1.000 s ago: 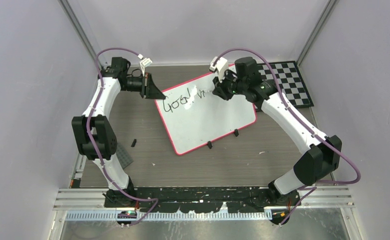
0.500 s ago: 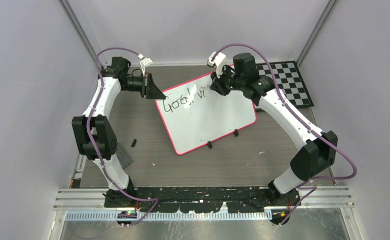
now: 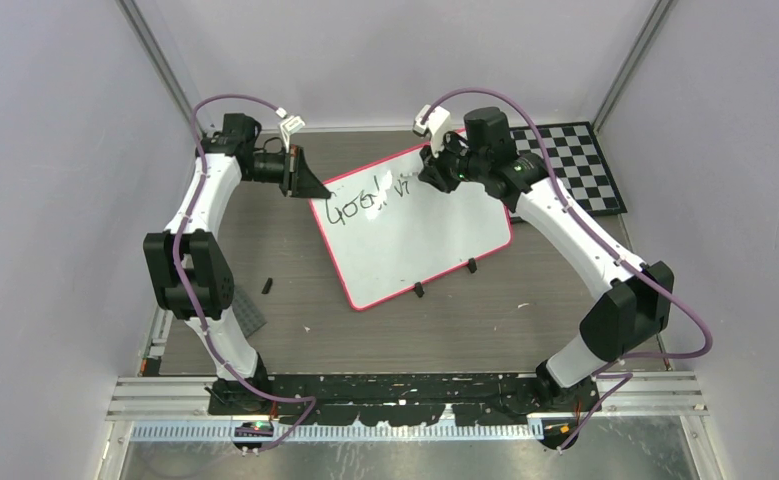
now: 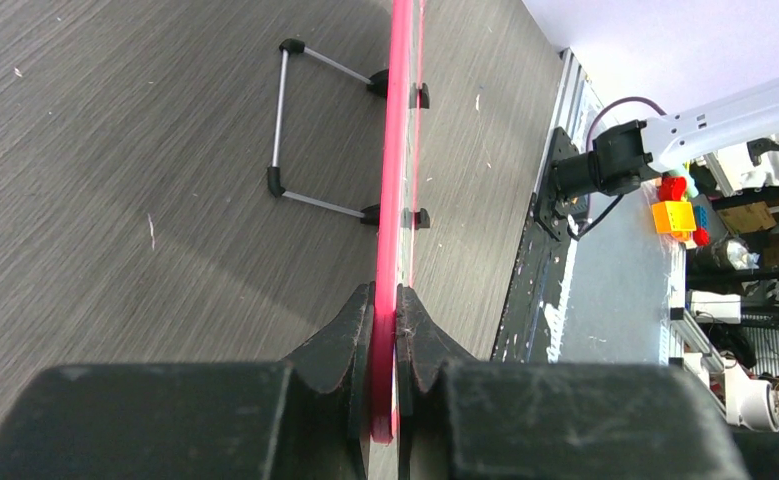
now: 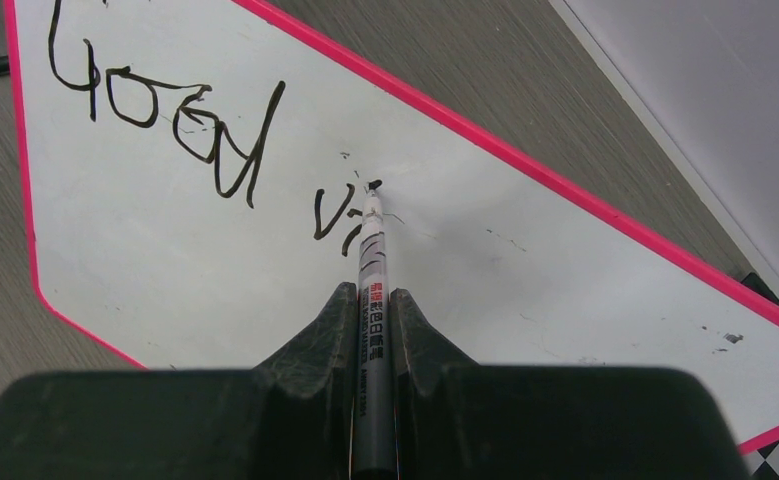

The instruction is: Write a sentence on the whiteboard

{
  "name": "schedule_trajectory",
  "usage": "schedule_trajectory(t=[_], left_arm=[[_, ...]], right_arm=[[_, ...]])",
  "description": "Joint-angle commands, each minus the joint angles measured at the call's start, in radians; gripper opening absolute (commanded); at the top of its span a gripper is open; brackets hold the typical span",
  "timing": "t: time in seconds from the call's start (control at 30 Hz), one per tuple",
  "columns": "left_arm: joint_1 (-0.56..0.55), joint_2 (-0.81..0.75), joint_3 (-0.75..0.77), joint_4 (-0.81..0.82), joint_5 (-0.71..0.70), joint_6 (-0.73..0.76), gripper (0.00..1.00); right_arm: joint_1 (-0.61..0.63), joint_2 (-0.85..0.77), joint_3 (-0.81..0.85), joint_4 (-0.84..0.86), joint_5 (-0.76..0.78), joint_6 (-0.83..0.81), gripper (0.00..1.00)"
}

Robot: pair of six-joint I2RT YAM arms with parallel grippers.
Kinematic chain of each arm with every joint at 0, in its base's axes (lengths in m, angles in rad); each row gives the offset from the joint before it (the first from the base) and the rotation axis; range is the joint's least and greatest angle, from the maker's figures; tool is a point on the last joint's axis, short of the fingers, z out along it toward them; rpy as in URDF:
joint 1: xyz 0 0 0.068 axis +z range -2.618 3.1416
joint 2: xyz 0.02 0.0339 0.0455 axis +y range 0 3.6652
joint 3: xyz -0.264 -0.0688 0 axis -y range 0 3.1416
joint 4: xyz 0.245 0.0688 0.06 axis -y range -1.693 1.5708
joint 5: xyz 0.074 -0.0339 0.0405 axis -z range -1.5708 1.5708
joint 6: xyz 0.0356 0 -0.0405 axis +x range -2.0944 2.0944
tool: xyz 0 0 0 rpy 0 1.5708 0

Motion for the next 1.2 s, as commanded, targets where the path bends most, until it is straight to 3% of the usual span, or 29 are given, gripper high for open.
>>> schedule_trajectory(t=[0.0, 0.13, 0.3, 0.47, 0.67, 0.83, 1.17], left_arm=[[-0.021, 0.009, 0.038, -0.029, -0.042, 0.045, 0.00], [-0.021, 0.006, 0.059, -0.038, -0.055, 0.043, 0.09], [-0.021, -0.008, 0.051, -0.032, -0.062, 0.036, 0.31], [-0.021, -0.017, 0.036, -0.001, -0.072, 0.009, 0.39], [-0.026, -0.005, 0.040, 0.002, -0.079, -0.002, 0.42], [-0.034, 0.005, 0.042, 0.007, -0.085, -0.009, 0.43], [-0.045, 0.020, 0.049, 0.012, -0.079, -0.015, 0.34]], right_arm=[[0.004, -0.053, 0.008, 0.029, 0.006, 0.008, 0.00], [0.003, -0.091, 0.000, 0.033, -0.006, 0.022, 0.00], [0.002, -0.127, -0.027, 0.030, -0.004, 0.068, 0.00], [-0.030, -0.129, -0.028, 0.027, -0.039, 0.168, 0.00], [-0.096, -0.109, -0.028, 0.018, -0.101, 0.255, 0.00], [-0.113, -0.102, -0.044, 0.000, -0.097, 0.220, 0.00], [-0.105, -0.082, -0.027, 0.001, -0.076, 0.147, 0.00]])
